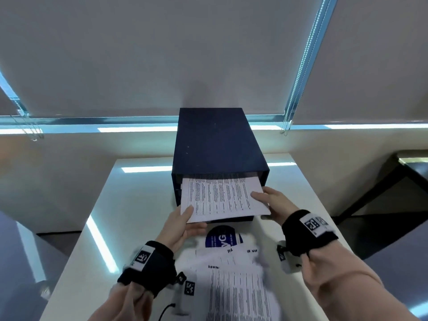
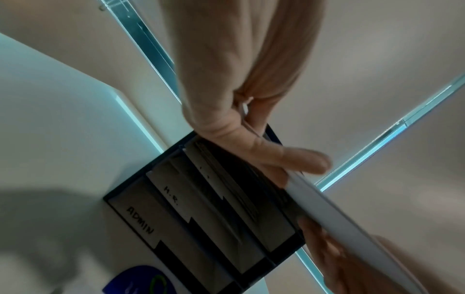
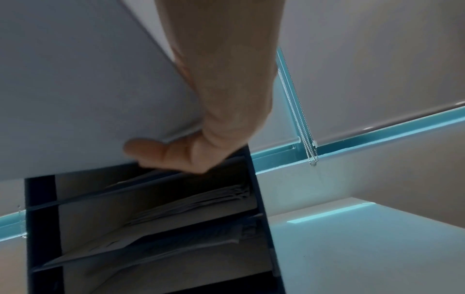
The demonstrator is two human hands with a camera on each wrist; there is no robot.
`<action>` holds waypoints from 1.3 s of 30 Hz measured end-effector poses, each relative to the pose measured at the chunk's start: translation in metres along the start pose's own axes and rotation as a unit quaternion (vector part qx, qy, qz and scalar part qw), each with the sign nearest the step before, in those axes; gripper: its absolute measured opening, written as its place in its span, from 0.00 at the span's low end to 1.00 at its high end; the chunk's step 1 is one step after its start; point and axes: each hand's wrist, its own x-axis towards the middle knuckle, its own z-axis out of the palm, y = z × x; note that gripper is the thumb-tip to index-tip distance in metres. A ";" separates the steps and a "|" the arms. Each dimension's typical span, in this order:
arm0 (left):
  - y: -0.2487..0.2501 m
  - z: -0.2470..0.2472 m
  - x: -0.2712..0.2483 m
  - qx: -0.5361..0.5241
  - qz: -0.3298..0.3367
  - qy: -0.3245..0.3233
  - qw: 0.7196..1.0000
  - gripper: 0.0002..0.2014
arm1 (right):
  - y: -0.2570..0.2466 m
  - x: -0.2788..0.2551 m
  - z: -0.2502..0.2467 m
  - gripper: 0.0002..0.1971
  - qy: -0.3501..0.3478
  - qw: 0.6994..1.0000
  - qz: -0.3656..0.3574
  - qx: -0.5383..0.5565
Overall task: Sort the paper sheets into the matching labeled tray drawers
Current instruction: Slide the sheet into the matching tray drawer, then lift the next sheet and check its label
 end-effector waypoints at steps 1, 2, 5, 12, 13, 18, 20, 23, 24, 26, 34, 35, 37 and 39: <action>-0.002 0.002 0.006 -0.008 0.009 0.011 1.000 0.12 | 0.005 -0.002 -0.003 0.08 -0.003 1.000 0.010 -0.008; -0.002 0.006 0.012 -0.022 0.018 0.023 0.999 0.12 | 0.010 0.001 -0.005 0.06 -0.006 1.000 0.018 0.011; 0.011 0.015 0.034 -0.100 0.049 0.041 0.993 0.11 | 0.006 0.016 0.004 0.04 -0.005 0.984 0.025 0.178; 0.048 0.025 0.069 -0.134 0.102 -0.013 0.986 0.16 | -0.024 0.052 0.047 0.17 -0.092 0.970 -0.037 0.221; 0.048 0.024 0.067 -0.107 0.106 -0.012 0.989 0.15 | -0.021 0.051 0.048 0.15 -0.094 0.973 -0.031 0.207; -0.001 0.003 0.036 0.129 0.061 0.000 0.990 0.09 | 0.025 0.020 0.024 0.11 -0.079 0.988 0.018 0.135; -0.044 -0.010 0.027 0.248 0.002 -0.002 0.969 0.06 | 0.062 0.004 0.008 0.10 -0.041 0.994 0.065 0.083; -0.111 -0.030 0.021 0.462 -0.047 0.041 0.885 0.08 | 0.131 -0.016 -0.014 0.06 0.039 0.989 0.137 -0.035; -0.127 -0.034 0.017 0.473 -0.062 0.052 0.877 0.12 | 0.152 -0.022 -0.019 0.05 0.061 0.983 0.156 -0.074; -0.146 -0.035 0.007 0.425 -0.085 0.065 0.899 0.17 | 0.187 -0.034 -0.026 0.11 0.080 0.975 0.177 -0.107; -0.122 -0.012 -0.029 0.357 0.016 -0.080 0.930 0.07 | 0.197 -0.062 -0.029 0.26 0.117 0.980 0.144 -0.065; -0.113 -0.007 -0.036 0.343 0.041 -0.112 0.932 0.06 | 0.190 -0.067 -0.028 0.28 0.127 0.981 0.130 -0.066; -0.094 0.001 -0.051 0.292 0.062 -0.155 0.942 0.07 | 0.181 -0.075 -0.027 0.28 0.126 0.986 0.102 -0.036; -0.076 0.003 -0.058 0.209 0.039 -0.149 0.966 0.07 | 0.167 -0.086 -0.021 0.21 0.084 0.992 0.093 0.008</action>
